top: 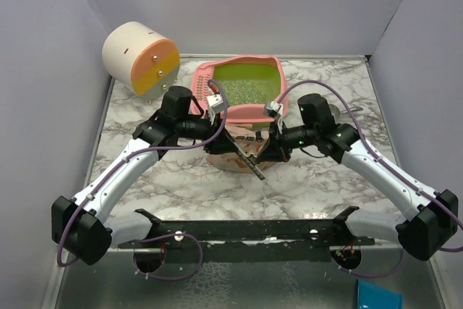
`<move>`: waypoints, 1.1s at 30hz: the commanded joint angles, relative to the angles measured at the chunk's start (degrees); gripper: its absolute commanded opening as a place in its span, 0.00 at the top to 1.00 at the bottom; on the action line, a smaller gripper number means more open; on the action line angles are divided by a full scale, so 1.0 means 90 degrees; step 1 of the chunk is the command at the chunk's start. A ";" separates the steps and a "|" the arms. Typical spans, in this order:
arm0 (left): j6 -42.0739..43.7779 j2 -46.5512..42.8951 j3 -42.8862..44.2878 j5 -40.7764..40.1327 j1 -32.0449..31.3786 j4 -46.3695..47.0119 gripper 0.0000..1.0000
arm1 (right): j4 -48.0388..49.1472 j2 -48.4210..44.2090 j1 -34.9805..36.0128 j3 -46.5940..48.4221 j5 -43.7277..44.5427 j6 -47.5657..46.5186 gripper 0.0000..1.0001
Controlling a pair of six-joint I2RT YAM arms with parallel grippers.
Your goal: Fill the litter box with clean litter
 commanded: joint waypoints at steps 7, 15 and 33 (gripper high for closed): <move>-0.0175 -0.0053 -0.0178 0.0647 -0.0008 0.0624 0.65 | 0.0182 -0.0312 0.0028 0.0070 0.0078 -0.0010 0.99; -0.0392 -0.0080 -0.0405 0.1050 -0.0009 0.1040 0.93 | 0.0262 -0.0296 0.0025 0.0074 0.0010 0.0036 0.99; -0.0409 -0.0258 -0.0544 0.1579 0.0006 0.1413 1.00 | 0.0590 -0.0514 0.0027 -0.0030 -0.0231 0.0156 0.29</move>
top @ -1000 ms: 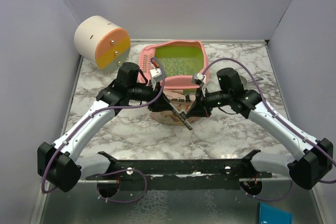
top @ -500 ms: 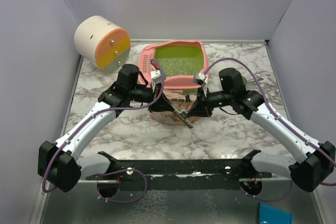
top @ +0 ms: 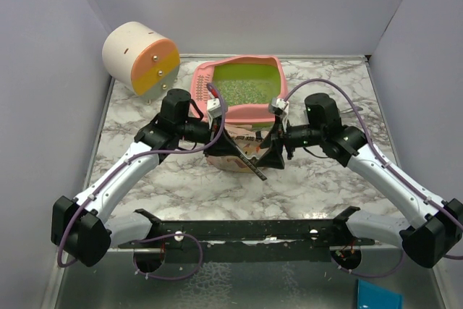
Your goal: Fill the litter box with clean litter
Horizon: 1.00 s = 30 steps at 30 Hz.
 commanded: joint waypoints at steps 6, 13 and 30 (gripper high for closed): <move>-0.0472 -0.0300 -0.0261 0.0496 -0.0004 0.0987 1.00 | 0.1102 0.0023 0.0026 -0.0291 -0.1057 0.0274 0.42; -0.0461 -0.0318 -0.0224 0.0424 -0.0001 0.1005 1.00 | 0.1068 0.0197 0.0027 -0.0240 -0.1115 0.0263 0.67; 0.0772 0.0479 0.1217 -0.4321 -0.0040 -0.1365 0.66 | 0.0507 -0.0142 0.0026 0.0460 0.2649 -0.1966 0.99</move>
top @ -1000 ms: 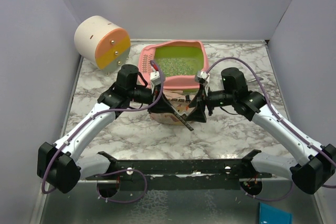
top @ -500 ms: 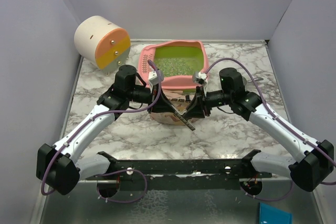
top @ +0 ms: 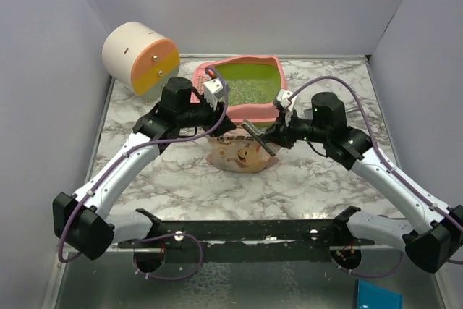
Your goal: Fill the litter box with clean litter
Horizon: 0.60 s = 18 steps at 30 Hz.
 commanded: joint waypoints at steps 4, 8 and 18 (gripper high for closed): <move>0.1327 0.0598 0.0460 -0.1659 -0.0304 -0.0773 0.65 | -0.0994 0.0845 -0.0020 0.1245 0.1661 -0.2269 0.99; 0.2066 0.0494 0.0146 -0.1438 -0.0481 -0.0628 0.66 | -0.1179 0.1042 -0.0017 0.1549 0.2156 -0.2649 0.99; 0.2900 -0.0248 -0.0842 -0.1334 -0.0522 0.0024 0.67 | -0.1603 0.0628 -0.0024 0.1312 0.1540 -0.3030 0.99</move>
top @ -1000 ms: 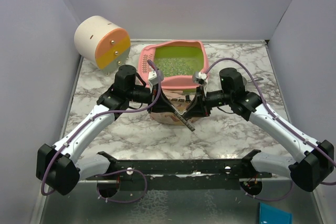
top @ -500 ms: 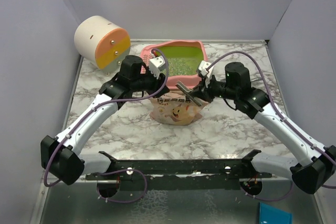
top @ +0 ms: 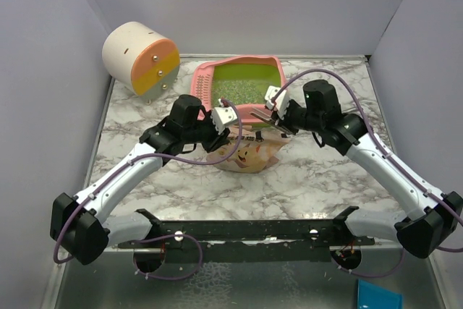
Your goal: Fill the litter box with clean litter
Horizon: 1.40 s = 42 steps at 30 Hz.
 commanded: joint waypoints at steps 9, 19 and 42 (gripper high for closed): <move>0.0610 0.0156 -0.0324 -0.0085 -0.0031 0.0819 0.70 | -0.0708 -0.0103 -0.0009 0.0040 -0.0631 -0.0260 0.99; 0.0701 0.0243 -0.0502 -0.0362 -0.0062 0.0931 0.70 | -0.0821 0.0181 -0.0001 0.0139 -0.0904 -0.0319 0.99; 0.0975 -0.0118 -0.0744 0.0404 -0.0136 0.1222 1.00 | -0.0843 0.0797 0.0550 0.0343 -0.0249 -0.1542 0.99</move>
